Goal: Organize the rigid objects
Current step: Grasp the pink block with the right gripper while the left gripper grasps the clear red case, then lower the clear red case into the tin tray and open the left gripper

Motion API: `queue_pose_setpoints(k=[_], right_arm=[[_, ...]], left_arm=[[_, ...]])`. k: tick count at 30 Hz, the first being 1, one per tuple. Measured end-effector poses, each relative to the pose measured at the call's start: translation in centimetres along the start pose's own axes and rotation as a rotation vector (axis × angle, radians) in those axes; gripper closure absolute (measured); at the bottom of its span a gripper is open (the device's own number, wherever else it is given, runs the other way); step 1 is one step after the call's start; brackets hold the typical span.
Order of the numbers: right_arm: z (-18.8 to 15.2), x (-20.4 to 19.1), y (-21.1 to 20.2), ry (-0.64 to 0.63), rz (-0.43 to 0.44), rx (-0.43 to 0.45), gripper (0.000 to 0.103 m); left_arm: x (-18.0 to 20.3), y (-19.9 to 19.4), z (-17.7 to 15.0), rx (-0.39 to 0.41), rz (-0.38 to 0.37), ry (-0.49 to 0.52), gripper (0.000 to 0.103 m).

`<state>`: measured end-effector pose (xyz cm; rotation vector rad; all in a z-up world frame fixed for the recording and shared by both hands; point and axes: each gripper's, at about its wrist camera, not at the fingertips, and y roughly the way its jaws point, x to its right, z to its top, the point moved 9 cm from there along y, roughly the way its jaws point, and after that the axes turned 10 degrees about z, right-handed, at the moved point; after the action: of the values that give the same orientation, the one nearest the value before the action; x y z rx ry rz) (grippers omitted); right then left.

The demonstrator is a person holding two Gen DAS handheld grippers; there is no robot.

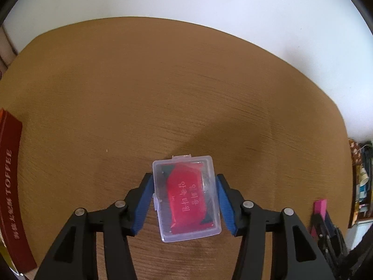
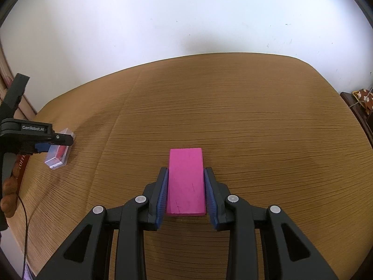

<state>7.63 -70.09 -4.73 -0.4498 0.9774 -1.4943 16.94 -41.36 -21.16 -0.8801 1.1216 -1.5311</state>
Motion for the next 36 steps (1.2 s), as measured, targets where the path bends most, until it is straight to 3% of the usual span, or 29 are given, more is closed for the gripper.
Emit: queue_pose_setpoints(k=[9,16,22,29,32,36], right_arm=[[-0.1,-0.2,0.4,-0.006,-0.012,-0.006,0.074],[0.0,-0.3,0.4,-0.012,-0.026,-0.009,0.074],[-0.2,-1.0,0.8,-0.023,-0.042,-0.014,0.074],[-0.3,-1.9,1.4,-0.036,-0.060,-0.020,0.074],[-0.4,-2.4,1.7,-0.041,-0.067,-0.022,0.074],[-0.4,-3.2,2.1,-0.048,-0.074,-0.025,0.074]], left_arm=[[-1.3,-4.6,-4.4,0.042,-0.093,-0.001,0.049],[-7.6,-9.5,-7.3,0.050,-0.129,-0.053,0.049],[-16.2,-12.5,-8.0,0.066,-0.036,-0.126,0.049],[-29.5,-12.6,-1.6,0.139,0.168,-0.242,0.049],[-33.3,-11.4,1.5,0.135,0.225,-0.270,0.049],[-35.4,-9.1,3.6,0.099,0.248,-0.294,0.049]])
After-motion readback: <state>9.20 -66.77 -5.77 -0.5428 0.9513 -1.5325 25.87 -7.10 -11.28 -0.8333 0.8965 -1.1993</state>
